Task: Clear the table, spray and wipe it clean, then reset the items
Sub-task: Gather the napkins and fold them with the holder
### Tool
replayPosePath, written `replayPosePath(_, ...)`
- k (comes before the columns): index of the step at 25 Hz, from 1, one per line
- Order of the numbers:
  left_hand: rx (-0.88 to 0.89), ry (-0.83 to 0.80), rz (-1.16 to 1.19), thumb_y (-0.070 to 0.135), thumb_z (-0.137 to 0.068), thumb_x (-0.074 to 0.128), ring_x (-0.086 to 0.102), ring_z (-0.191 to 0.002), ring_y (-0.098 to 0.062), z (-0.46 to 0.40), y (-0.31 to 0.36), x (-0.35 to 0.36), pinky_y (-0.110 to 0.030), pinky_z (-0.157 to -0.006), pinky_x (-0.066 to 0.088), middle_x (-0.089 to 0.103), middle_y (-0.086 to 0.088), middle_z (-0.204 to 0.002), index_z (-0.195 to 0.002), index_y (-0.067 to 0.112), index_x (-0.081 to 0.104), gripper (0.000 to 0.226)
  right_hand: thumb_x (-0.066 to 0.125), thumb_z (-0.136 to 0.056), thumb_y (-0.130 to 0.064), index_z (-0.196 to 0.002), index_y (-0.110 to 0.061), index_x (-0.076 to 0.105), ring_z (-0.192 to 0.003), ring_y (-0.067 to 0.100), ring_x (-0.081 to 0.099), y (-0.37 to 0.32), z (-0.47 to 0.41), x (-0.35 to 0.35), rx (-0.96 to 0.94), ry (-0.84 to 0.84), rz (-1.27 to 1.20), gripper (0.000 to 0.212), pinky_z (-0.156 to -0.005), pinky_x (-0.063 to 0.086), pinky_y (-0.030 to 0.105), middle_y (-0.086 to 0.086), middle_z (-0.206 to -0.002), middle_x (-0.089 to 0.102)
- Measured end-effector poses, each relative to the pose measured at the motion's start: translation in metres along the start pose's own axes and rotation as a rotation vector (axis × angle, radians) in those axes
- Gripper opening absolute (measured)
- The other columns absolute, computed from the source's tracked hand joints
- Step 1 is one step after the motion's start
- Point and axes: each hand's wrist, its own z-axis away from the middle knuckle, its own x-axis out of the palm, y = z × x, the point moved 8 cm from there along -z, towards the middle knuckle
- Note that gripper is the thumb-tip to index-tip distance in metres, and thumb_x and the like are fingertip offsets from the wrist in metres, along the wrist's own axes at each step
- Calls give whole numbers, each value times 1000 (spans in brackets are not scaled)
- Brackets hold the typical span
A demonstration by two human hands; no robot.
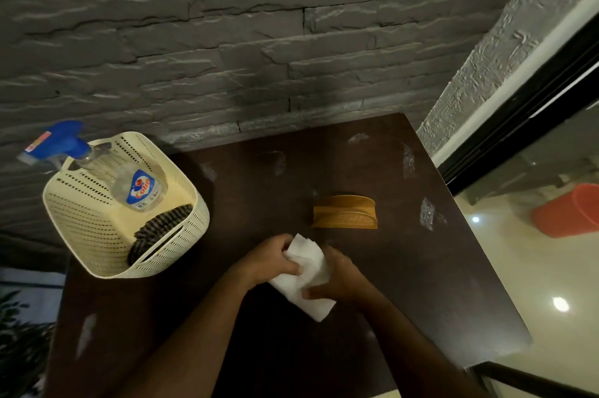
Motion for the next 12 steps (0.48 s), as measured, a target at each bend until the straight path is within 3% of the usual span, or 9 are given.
replayPosePath(3,103,-43,95,25,-70,81,55,-111,-10,18,11,-10,-32,-94,50,53,13,-123,-128,42,47,69,80,-66,-29,-119,-29,55,-104,13,60,-13,11,-7,-49,-172,-83,58,-93,52,39,-5,-114,62)
replayPosePath(6,134,-39,134,28,-65,82,55,-115,-12,21,14,-18,-38,-99,50,50,11,-127,-127,52,47,76,75,-71,-29,-88,-28,68,-87,12,67,-18,14,-31,-99,-122,29,18,-82,58,37,-1,-93,70)
replayPosePath(9,215,37,-20,27,-70,82,58,-106,-7,14,46,-20,-35,-93,52,57,8,-118,-119,49,53,61,72,-72,-34,-92,-25,72,-88,18,69,-33,13,-80,-161,103,268,22,-79,57,37,0,-92,73)
replayPosePath(12,393,268,-215,26,-79,76,61,-91,-5,7,109,-39,-26,-76,50,64,11,-100,-108,32,67,31,70,-76,-30,-92,-21,72,-85,23,69,-66,21,-140,-251,347,513,19,-73,55,33,5,-88,74)
